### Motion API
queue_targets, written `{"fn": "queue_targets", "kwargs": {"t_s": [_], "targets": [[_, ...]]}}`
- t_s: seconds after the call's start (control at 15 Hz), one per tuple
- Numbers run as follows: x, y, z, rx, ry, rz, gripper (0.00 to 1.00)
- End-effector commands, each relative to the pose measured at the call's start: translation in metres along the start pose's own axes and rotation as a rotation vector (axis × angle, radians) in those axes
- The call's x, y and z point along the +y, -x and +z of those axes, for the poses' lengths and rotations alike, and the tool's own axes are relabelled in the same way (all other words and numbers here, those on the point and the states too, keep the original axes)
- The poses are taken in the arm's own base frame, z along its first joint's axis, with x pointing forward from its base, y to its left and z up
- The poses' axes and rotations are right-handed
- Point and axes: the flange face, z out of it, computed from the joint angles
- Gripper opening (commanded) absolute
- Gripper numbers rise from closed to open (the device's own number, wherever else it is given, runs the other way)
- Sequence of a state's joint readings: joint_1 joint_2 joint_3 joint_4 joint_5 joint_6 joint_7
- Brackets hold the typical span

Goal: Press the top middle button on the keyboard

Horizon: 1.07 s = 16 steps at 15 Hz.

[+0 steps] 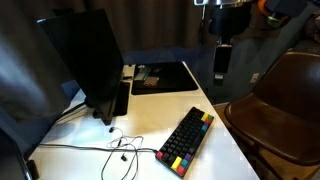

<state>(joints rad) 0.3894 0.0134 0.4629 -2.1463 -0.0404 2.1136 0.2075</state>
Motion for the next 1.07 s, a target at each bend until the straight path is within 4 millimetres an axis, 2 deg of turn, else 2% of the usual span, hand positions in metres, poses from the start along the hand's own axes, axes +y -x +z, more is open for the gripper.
{"fn": "queue_targets", "kwargs": {"t_s": [0.0,0.4,0.73,0.87,0.93,1.0], "targets": [[0.0,-0.004,0.003,-0.007,-0.006,-0.006,1.0],[0.002,-0.01,-0.001,0.004,-0.012,-0.012,1.0],[-0.023,-0.042,0.036,0.097,-0.096,-0.055,1.0],[-0.028,-0.051,0.058,0.11,-0.121,-0.073,1.0],[-0.029,-0.055,0.069,0.111,-0.133,-0.07,0.97],[-0.029,-0.059,0.08,0.114,-0.143,-0.063,0.74]]}}
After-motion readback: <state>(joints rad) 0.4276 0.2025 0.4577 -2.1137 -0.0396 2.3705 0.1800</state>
